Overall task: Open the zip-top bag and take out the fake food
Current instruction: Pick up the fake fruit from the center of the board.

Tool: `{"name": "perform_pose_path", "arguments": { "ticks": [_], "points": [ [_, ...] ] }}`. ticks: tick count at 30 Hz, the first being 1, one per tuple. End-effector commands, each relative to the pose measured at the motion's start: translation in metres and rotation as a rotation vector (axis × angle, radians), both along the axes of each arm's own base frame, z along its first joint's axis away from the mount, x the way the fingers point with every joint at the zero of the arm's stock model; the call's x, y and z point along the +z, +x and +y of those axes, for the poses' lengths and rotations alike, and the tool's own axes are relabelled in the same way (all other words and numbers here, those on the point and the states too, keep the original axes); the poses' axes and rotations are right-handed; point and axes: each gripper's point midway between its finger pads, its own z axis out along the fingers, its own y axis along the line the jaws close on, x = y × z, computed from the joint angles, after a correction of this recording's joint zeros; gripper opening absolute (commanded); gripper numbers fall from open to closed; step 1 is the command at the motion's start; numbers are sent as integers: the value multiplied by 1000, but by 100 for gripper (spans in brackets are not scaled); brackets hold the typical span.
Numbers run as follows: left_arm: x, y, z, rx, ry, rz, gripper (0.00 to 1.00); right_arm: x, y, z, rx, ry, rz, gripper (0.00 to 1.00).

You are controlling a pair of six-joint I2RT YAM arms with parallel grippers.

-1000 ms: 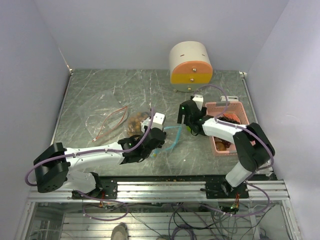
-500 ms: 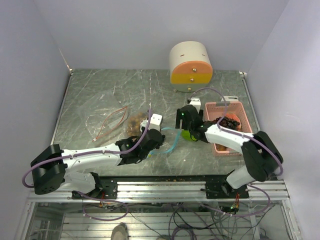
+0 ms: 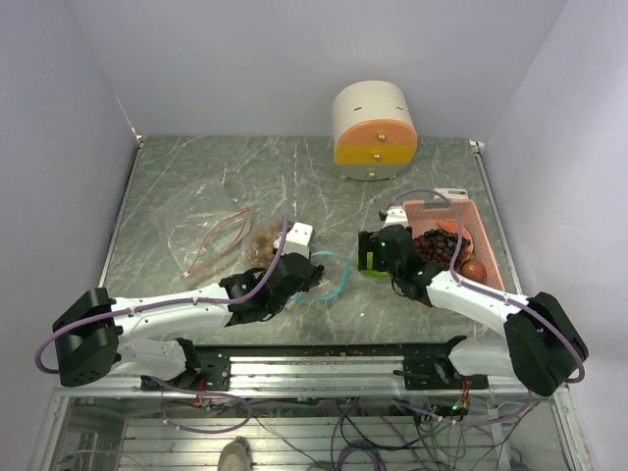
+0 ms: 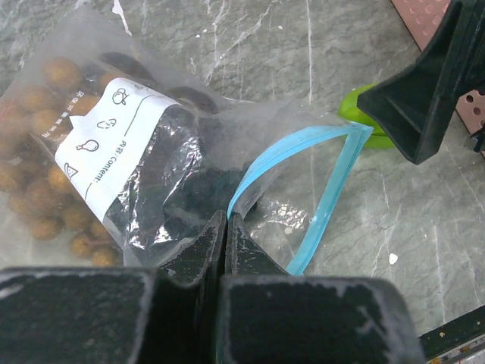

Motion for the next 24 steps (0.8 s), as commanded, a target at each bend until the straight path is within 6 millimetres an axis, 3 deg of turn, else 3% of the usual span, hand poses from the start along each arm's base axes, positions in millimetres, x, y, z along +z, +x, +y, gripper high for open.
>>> {"name": "perform_pose_path", "arguments": {
  "ticks": [1,11,19,22,24],
  "points": [
    [2,2,4,14,2,-8,7,6,7,5,109,61,-27,84],
    [4,4,3,8,9,-12,7,-27,-1,26,276,65,128,85],
    [2,4,3,6,16,-11,7,-33,-9,28,296,76,166,84],
    [2,4,1,5,14,-11,7,-41,-12,25,270,74,194,78],
    [1,4,1,3,14,-9,7,-45,-12,22,249,67,206,68]
  ]
}}
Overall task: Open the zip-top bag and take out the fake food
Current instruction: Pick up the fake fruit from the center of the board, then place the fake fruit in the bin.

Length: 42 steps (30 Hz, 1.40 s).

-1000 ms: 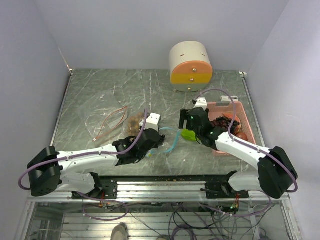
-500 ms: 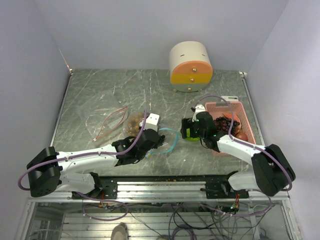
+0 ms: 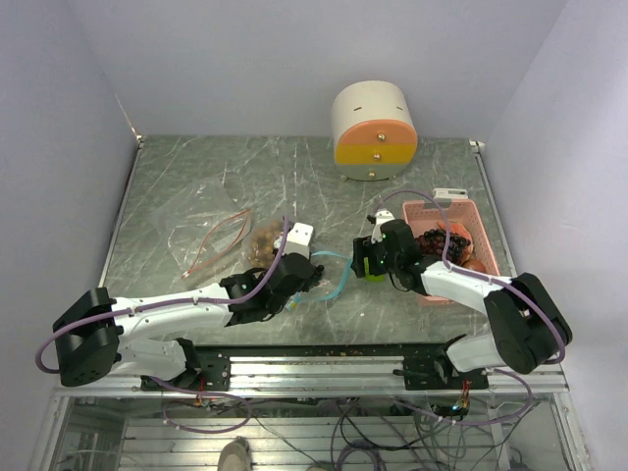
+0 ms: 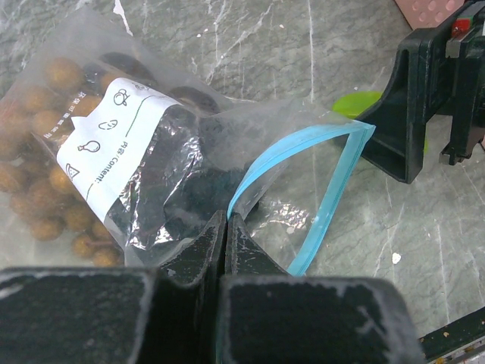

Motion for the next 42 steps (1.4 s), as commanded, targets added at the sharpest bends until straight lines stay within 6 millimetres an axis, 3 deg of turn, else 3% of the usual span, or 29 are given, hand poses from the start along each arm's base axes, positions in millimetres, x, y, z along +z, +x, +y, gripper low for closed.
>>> {"name": "perform_pose_path", "arguments": {
  "ticks": [1,8,12,17,22,27,30,35,39,42],
  "points": [
    [4,4,-1,4,0,-9,7,-4,2,-2,-29,-13,20,63],
    [5,4,1,7,-1,-12,7,10,7,-7,-102,10,-9,36],
    [3,4,-1,5,6,-8,7,32,13,-6,-130,47,-51,34],
    [2,4,-2,5,5,-6,7,81,31,-9,-179,70,-155,31],
    [3,4,0,13,0,-7,7,123,57,-46,-379,-9,-272,31],
    [2,3,2,15,1,-4,7,144,87,-105,-593,-103,-334,31],
    [0,3,6,28,14,-2,7,142,97,-138,-733,-137,-323,32],
    [-1,0,12,29,7,0,7,124,110,-173,-860,-117,-302,38],
    [-2,-2,17,35,13,1,7,111,116,-185,-903,-114,-278,45],
    [-1,-1,17,36,15,0,7,108,119,-185,-904,-109,-274,62]
  ]
}}
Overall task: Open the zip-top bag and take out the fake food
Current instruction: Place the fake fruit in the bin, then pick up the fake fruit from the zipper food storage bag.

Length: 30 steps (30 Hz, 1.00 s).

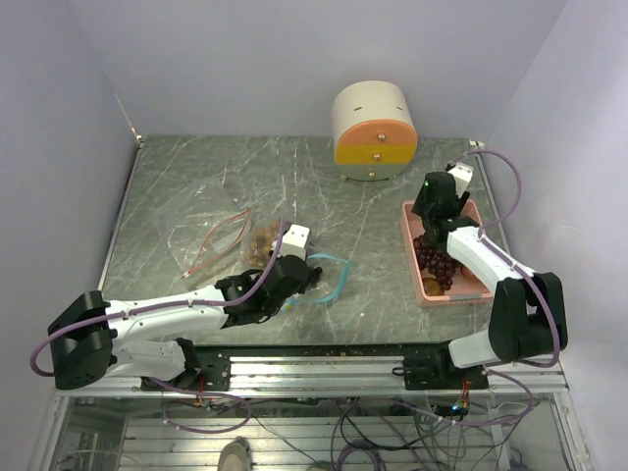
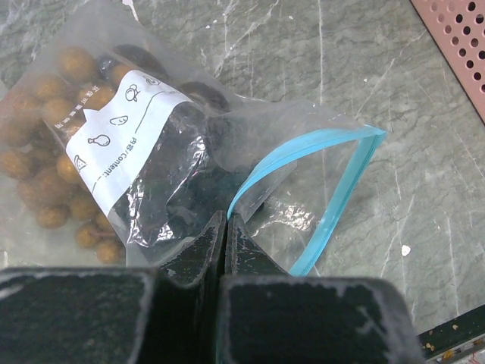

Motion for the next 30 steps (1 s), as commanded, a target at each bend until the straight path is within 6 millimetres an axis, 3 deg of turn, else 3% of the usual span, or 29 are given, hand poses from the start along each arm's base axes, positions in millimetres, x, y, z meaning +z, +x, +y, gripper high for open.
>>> {"name": "perform_pose_path", "arguments": {
  "ticks": [1,5,9,12,15,18,21,25,30],
  "points": [
    [0,2,8,28,6,-5,7,7,10,-2,-33,25,-48,67],
    [-2,2,5,22,-3,1,7,14,9,4,-5,54,-51,82],
    [-2,2,1,19,-17,3,7,25,-2,11,39,90,-93,83],
    [4,4,-3,15,-22,-6,7,34,-16,30,128,166,-136,79],
    [8,6,-6,9,-19,-13,7,48,-38,69,287,232,-203,75],
    [8,7,-8,12,-19,-9,7,48,-67,118,443,265,-202,72],
    [8,7,-8,22,-37,-7,7,37,-104,169,599,333,-177,64],
    [7,12,-3,86,-46,-16,7,28,-151,220,789,461,-200,56],
    [6,16,-7,118,-79,-12,7,8,-180,264,943,531,-150,55]
  ]
}}
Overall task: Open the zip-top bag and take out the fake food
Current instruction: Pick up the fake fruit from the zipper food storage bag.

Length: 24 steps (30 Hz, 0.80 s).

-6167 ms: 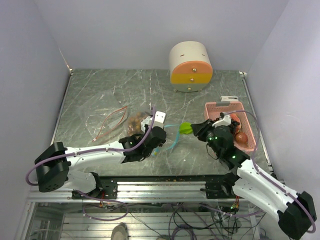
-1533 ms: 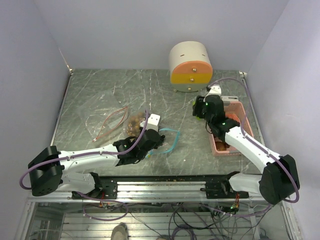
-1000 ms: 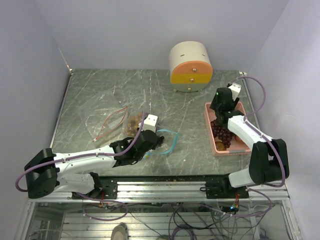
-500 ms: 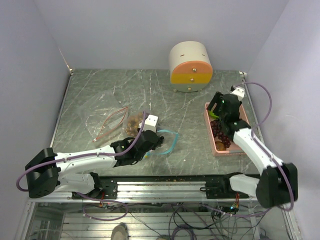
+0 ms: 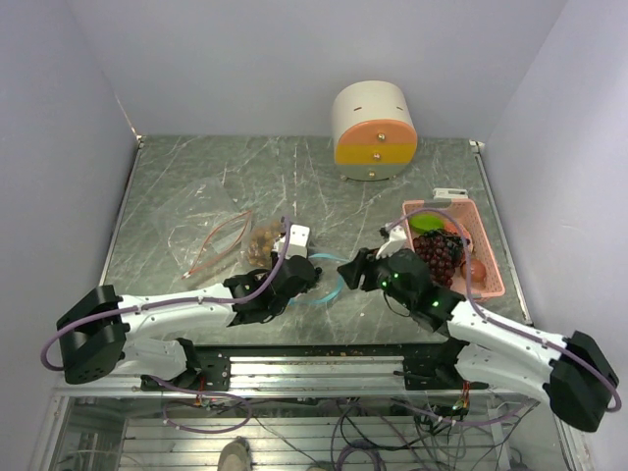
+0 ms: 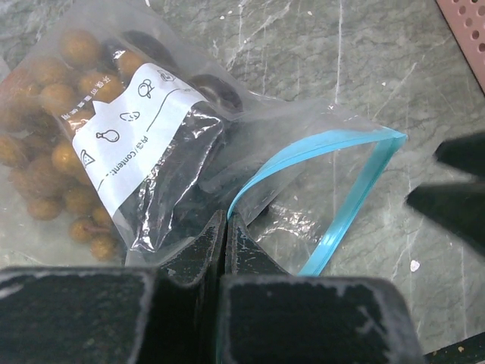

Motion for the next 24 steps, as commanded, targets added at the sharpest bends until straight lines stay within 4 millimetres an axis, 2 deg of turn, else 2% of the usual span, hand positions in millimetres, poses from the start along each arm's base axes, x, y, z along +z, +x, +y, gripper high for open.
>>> {"name": "perform_pose_path", "arguments": {
  "ticks": [1,8,15,21,24],
  "points": [
    [18,11,-8,63,-96,-32,7,1,-13,41,102,86,-3,54],
    [15,6,-4,74,-141,-25,7,-16,-12,80,146,59,10,54],
    [9,-3,-9,49,-174,-4,7,-42,9,100,111,-15,17,54],
    [5,-4,-4,68,-151,-7,7,-64,29,104,48,-98,-11,69],
    [2,-6,0,70,-149,-3,7,-73,36,112,64,-128,-38,73]
  ]
}}
